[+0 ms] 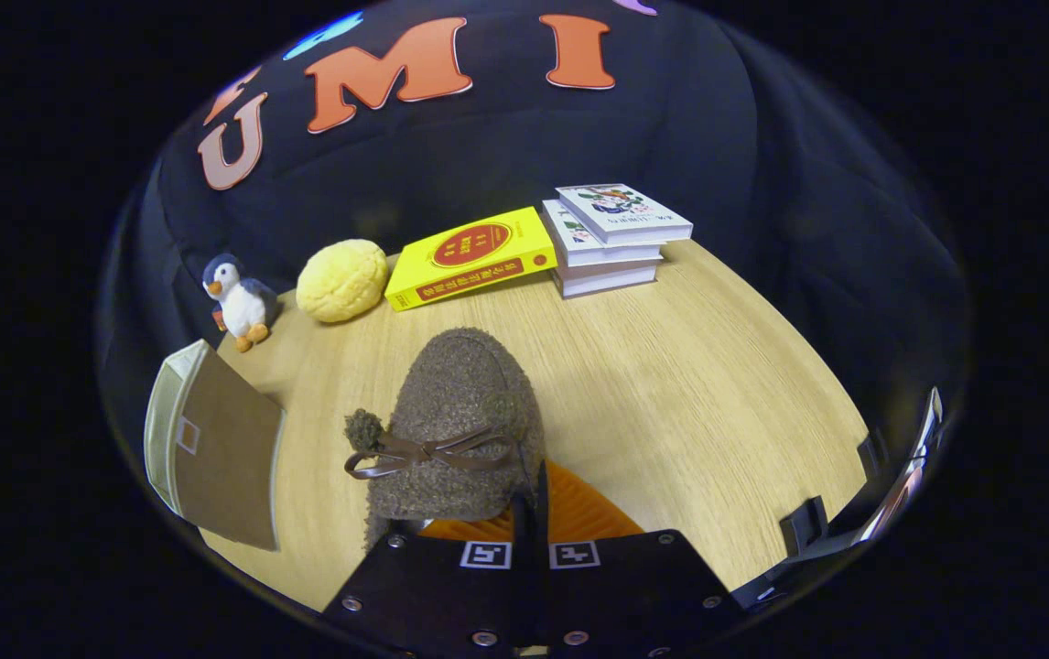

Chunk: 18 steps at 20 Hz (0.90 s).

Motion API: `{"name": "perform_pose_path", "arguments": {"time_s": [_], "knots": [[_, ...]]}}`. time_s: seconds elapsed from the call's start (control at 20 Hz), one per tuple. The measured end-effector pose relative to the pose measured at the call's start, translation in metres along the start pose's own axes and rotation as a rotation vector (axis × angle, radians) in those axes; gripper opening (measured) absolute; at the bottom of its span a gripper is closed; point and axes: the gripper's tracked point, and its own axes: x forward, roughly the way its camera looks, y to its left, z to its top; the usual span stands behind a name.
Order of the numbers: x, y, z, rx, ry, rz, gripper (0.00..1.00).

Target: Open the storage box then place both shoes into the box .Put the left shoe in first, then the right shoe, with the right side of both shoes facing outward in a uniform manner.

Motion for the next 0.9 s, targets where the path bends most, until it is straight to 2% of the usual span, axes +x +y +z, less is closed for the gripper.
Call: {"name": "perform_pose_path", "arguments": {"time_s": [0.3,0.9], "knots": [[-0.044,0.097,0.021,0.052,-0.035,0.030,0.01],[-0.092,0.286,0.026,0.003,-0.046,0.142,0.01]]}}
